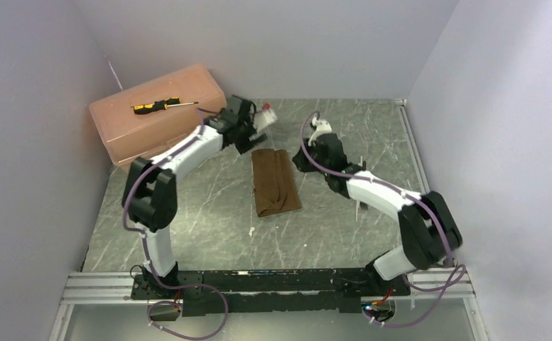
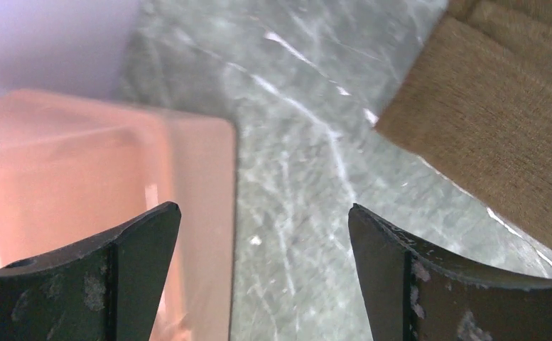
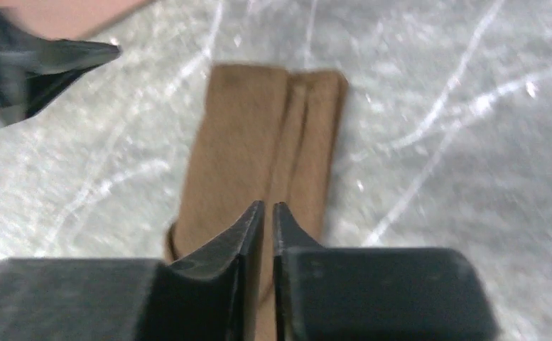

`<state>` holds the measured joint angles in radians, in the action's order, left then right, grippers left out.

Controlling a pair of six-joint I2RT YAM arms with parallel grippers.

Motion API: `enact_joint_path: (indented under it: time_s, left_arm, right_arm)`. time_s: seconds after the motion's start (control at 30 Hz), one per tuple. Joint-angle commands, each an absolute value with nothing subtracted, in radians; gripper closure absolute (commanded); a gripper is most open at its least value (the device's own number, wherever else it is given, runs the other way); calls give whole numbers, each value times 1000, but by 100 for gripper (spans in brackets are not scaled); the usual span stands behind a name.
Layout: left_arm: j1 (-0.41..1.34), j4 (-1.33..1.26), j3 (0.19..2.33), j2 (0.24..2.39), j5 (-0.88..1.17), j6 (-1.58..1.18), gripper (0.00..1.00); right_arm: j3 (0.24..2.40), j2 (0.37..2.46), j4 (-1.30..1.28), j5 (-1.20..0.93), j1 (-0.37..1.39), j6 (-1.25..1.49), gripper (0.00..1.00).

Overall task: Fold the napkin into a case and place the utensils inside
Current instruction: Rotate the 2/3-rectangle-folded napkin at the center of the board.

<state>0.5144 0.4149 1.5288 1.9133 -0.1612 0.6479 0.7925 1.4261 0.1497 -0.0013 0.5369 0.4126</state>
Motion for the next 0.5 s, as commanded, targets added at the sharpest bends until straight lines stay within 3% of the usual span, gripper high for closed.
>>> enact_joint_path:
  time_s: [0.0, 0.07, 0.17, 0.3, 0.47]
  left_arm:
    - [439, 614, 1682, 1765, -23, 506, 6]
    - [441, 749, 1686, 1736, 72, 536, 6]
    - [481, 789, 1528, 1623, 186, 532, 6]
    - [631, 673, 1230, 1439, 233, 563, 7]
    - [803, 455, 964, 1321, 144, 525, 15]
  right_arm:
    - [985, 1595, 127, -183, 516, 376, 94]
    - [1044, 1667, 128, -235, 517, 377, 100]
    - [1090, 1754, 152, -262, 513, 409, 100]
    - [1110, 1846, 176, -265, 502, 438, 100]
    - [1072, 1906, 238, -305, 459, 482, 100]
